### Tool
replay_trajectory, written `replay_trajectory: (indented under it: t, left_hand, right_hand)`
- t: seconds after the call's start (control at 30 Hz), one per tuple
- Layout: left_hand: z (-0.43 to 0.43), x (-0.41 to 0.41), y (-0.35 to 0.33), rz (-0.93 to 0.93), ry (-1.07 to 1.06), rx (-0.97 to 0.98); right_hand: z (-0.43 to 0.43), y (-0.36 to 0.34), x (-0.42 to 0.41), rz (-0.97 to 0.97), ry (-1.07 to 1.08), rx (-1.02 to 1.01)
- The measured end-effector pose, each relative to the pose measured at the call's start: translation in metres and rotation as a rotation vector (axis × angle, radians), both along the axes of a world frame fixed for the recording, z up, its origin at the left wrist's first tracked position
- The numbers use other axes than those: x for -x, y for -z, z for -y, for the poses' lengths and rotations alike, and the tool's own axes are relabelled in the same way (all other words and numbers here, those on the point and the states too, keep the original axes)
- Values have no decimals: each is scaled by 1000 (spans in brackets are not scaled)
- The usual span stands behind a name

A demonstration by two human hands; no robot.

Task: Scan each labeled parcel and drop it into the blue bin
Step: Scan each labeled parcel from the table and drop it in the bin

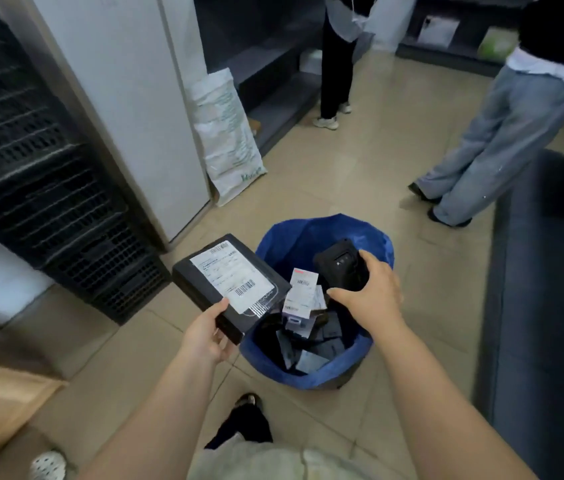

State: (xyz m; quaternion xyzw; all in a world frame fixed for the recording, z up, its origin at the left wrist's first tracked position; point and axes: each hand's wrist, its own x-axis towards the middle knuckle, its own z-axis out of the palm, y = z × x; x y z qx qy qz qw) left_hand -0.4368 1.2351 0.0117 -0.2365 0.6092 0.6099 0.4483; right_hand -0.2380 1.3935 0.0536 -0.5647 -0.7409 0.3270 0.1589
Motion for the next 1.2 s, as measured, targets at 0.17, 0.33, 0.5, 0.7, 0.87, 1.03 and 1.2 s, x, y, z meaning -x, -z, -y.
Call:
replay_trajectory:
  t: [0.17,0.33,0.5,0.7,0.87,1.03,1.2]
  left_hand:
    - [-73,61,23,-93,244,16]
    - [-133,90,65,-96,421,54]
    - [-173,83,110,18,555,145]
    - [-203,73,177,-194,508,273]
    - [-221,76,225,-213,522,328]
    - [-246,89,290,-110,609,416]
    - [-285,82,362,-78,693,360]
  right_hand:
    - [-39,17,43,8,173,46]
    - [-53,54,58,-28,308,156]
    - [-76,96,63,70,316,250]
    - [-118,149,63,127,239,360]
    - [-137,202,78,136,269,450]
    - [-142,257,95,116,318,527]
    - [-152,318,110,94,429,561]
